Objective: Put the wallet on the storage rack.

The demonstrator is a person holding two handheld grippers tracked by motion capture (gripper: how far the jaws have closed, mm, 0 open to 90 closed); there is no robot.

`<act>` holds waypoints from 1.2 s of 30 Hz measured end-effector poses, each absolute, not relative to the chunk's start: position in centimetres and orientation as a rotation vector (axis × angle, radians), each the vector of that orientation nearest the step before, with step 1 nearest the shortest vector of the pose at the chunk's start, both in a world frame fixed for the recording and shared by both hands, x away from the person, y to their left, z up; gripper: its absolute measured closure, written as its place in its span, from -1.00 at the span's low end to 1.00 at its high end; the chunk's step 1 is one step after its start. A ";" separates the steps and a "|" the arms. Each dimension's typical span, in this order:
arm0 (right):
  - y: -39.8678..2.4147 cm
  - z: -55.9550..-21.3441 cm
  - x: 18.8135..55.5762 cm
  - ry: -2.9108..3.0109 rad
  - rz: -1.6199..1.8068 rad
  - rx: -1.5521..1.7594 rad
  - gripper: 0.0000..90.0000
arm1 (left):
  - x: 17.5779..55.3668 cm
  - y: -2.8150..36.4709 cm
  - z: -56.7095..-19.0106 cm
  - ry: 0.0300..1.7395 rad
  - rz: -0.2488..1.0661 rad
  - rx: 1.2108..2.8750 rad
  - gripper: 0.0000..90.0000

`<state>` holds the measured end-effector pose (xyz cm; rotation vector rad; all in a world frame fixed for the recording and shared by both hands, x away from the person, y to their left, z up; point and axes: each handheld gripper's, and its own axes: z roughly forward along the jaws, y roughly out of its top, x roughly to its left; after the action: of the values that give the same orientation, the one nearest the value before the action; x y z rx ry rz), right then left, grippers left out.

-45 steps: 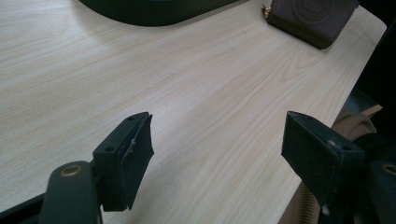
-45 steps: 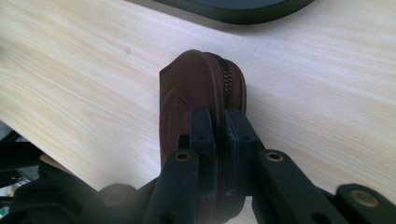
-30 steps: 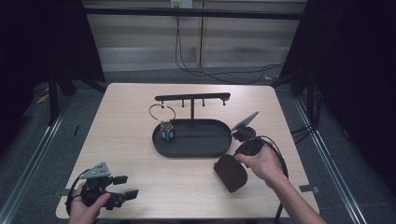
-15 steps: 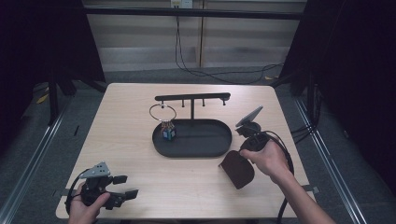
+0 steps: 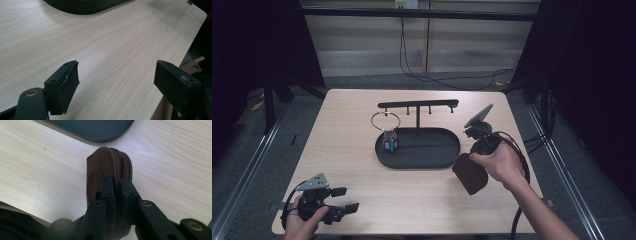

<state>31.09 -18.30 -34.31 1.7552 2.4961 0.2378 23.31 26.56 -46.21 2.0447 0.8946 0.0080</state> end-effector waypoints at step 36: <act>-17.3 -31.2 34.9 2.413 0.376 1.773 0.86 | 23.2 26.6 -46.1 0.886 0.011 2.050 -0.56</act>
<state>34.88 -17.26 -31.16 1.7727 2.4135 0.3761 23.22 26.63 -46.11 2.0501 0.8861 0.0110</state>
